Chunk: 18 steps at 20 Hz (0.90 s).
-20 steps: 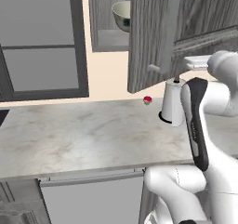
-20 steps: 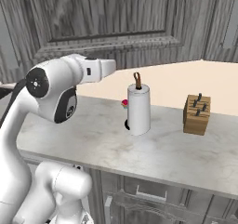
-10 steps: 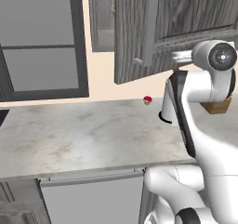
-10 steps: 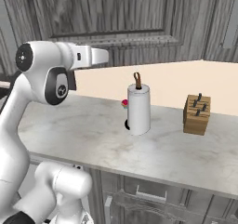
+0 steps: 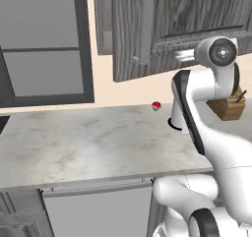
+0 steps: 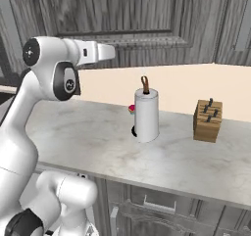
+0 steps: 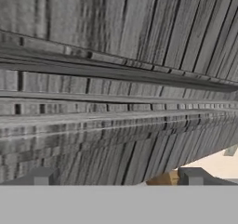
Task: Pick the mug and place it in the sink. Pick the bowl and place it in the open cabinet and then close the cabinet.
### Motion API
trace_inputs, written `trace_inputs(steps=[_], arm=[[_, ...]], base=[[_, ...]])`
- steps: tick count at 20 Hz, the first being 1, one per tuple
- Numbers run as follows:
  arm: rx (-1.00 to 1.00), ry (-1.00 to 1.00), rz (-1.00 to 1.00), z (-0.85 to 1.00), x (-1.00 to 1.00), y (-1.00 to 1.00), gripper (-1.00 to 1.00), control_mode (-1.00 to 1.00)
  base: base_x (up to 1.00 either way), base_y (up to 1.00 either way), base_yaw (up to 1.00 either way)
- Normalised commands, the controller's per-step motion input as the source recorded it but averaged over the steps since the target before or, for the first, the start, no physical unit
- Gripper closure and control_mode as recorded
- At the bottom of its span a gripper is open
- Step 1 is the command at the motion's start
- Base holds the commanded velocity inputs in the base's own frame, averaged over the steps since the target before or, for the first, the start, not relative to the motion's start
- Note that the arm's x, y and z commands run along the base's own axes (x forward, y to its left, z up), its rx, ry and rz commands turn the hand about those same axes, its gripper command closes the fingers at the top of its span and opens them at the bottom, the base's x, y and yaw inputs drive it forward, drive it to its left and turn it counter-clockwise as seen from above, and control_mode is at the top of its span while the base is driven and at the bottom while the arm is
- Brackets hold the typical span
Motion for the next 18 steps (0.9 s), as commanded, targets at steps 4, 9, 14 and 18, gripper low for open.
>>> trace_inputs(steps=[4, 9, 14, 18], arm=[[0.0, -0.01, -0.01, -0.11, 0.6, 0.0, -1.0, -1.0], [0.0, 0.0, -0.01, -0.01, 0.64, 0.0, -1.0, -1.0], [0.0, 0.0, -0.02, 0.0, 0.62, 0.0, -1.0, -1.0], [0.0, 0.0, -0.02, 0.0, 0.64, 0.0, -1.0, -1.0]], base=[[0.0, 0.0, 0.0], [0.0, 0.0, 0.0], [0.0, 0.0, 0.0], [0.0, 0.0, 0.0]])
